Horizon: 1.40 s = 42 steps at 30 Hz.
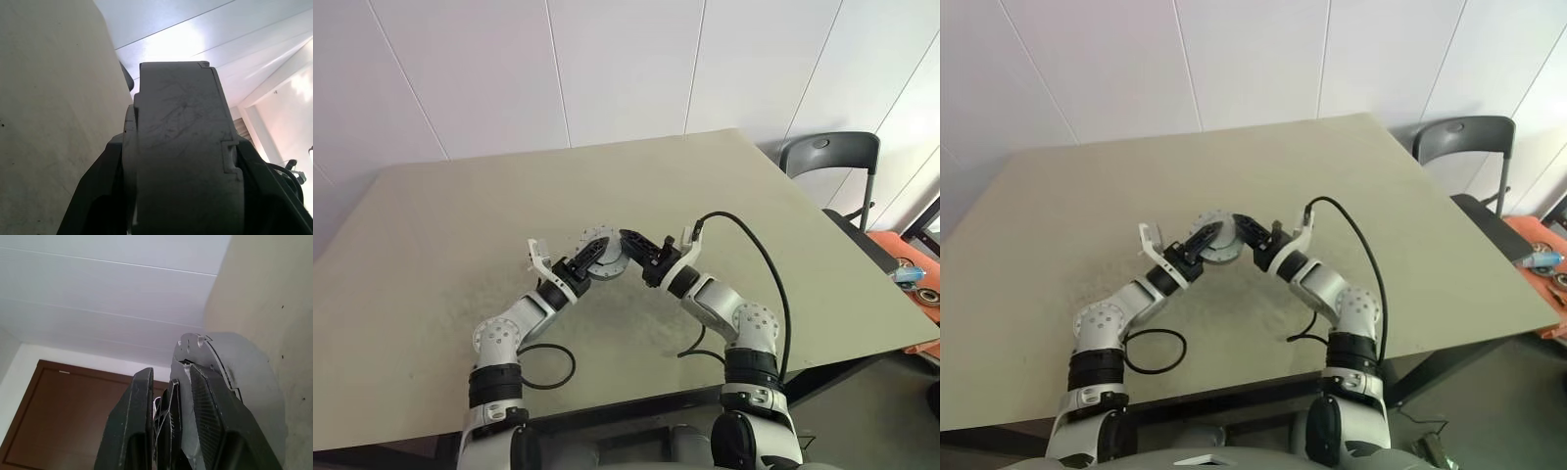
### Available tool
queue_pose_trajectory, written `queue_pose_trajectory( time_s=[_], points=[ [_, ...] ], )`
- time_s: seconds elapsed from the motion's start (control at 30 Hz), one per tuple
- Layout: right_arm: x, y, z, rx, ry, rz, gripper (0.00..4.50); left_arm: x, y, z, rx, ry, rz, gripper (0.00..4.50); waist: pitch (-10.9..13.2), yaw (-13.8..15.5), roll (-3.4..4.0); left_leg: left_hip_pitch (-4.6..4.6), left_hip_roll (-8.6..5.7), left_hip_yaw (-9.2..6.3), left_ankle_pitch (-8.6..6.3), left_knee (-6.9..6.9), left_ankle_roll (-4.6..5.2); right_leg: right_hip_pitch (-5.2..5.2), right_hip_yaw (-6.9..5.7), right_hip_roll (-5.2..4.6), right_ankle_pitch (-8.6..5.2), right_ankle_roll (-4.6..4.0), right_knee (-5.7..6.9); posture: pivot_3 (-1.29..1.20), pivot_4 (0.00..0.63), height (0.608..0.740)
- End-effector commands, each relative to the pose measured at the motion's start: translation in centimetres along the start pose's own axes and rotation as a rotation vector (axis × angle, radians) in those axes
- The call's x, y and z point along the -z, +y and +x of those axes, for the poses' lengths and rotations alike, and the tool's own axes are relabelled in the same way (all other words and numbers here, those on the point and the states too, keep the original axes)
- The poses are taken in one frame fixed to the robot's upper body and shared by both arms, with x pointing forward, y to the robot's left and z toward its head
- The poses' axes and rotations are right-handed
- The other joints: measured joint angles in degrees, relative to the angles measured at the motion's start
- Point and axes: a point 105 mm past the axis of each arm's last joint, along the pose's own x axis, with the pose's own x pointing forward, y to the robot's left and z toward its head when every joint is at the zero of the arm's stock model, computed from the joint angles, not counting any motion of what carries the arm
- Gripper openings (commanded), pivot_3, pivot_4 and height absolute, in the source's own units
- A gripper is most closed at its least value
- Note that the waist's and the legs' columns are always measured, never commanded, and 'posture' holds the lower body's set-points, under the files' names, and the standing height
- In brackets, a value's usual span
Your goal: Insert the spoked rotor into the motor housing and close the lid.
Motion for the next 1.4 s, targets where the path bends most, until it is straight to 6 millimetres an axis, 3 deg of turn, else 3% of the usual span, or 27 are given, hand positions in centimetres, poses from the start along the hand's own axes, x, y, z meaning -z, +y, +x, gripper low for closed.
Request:
queue_pose_trajectory(
  time_s=[0.03, 0.33, 0.47, 0.67, 1.03, 1.4],
  points=[
    [0.7, 1.7, 1.0, -0.072, 0.033, -0.015, 1.22, -2.2, -2.7, 0.7, 0.115, -0.103, 0.012, 2.11, 0.00, -0.02, 0.00, 0.00, 0.00, 0.00, 0.00, 0.00, 0.00, 0.00, 0.00, 0.00, 0.00, 0.00, 0.00, 0.00, 0.000, 0.740],
    [0.9, 2.1, 1.2, -0.089, 0.062, -0.047, 1.22, -7.3, -1.5, -0.4, -0.006, -0.423, 0.134, 2.11, 0.00, 0.13, -0.01, 0.00, 0.01, 0.05, 0.01, 0.00, -0.02, 0.00, 0.00, 0.00, 0.00, 0.00, -0.02, 0.00, 0.000, 0.740],
    [0.7, 2.2, 1.3, -0.090, 0.057, -0.059, 1.22, -11.4, 0.4, -3.3, -0.187, -0.664, 0.240, 2.11, -0.01, 0.07, -0.02, -0.01, 0.01, 0.07, 0.01, -0.01, -0.02, -0.01, 0.00, 0.01, 0.00, -0.01, -0.03, 0.00, 0.000, 0.740],
    [0.8, 2.4, 1.5, -0.101, 0.071, -0.076, 1.22, -14.8, 2.6, -7.8, -0.391, -0.882, 0.321, 2.11, -0.03, 0.25, -0.08, -0.03, 0.00, 0.14, 0.01, 0.00, -0.02, -0.01, 0.00, 0.01, 0.01, 0.00, -0.06, 0.00, 0.000, 0.740],
    [1.4, 2.4, 1.5, -0.105, 0.104, -0.079, 1.22, -15.0, 7.1, -11.9, -0.693, -0.940, 0.347, 2.11, -0.08, 0.12, -0.20, -0.02, -0.01, 0.10, 0.01, 0.02, -0.02, 0.01, -0.03, 0.01, 0.02, 0.01, -0.04, 0.00, 0.000, 0.740],
    [2.0, 2.1, 1.5, -0.096, 0.130, -0.072, 1.22, -15.4, 8.0, -13.5, -0.791, -0.983, 0.373, 2.11, -0.13, -0.24, -0.26, 0.12, 0.03, 0.08, 0.01, 0.02, -0.03, 0.08, 0.00, 0.06, 0.05, -0.02, 0.03, 0.00, 0.000, 0.740]
  ],
)
